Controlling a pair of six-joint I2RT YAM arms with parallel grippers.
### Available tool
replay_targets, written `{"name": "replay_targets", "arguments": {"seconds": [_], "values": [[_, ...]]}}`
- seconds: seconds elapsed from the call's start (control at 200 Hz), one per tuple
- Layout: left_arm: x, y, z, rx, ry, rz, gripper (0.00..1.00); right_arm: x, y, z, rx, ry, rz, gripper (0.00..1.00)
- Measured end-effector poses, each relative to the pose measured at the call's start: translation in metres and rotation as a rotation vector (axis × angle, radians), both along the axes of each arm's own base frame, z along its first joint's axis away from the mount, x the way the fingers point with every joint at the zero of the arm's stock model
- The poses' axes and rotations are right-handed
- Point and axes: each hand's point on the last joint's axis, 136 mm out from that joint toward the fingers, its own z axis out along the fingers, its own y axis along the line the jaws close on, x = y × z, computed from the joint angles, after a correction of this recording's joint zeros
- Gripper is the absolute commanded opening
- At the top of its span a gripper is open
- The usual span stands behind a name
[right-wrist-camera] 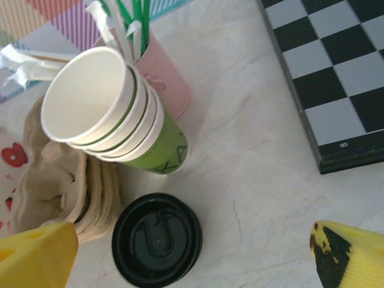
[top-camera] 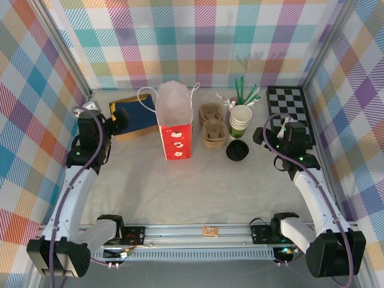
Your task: Pack the takeout coffee
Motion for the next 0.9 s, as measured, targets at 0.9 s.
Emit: {"name": "replay_targets", "arguments": {"seconds": [0.9], "values": [[0.002, -0.142, -0.001, -0.039, 0.355, -0.43, 0.74, -0.025, 0.072, 0.111, -0.079, 0.028, 0.423, 0.93]]}}
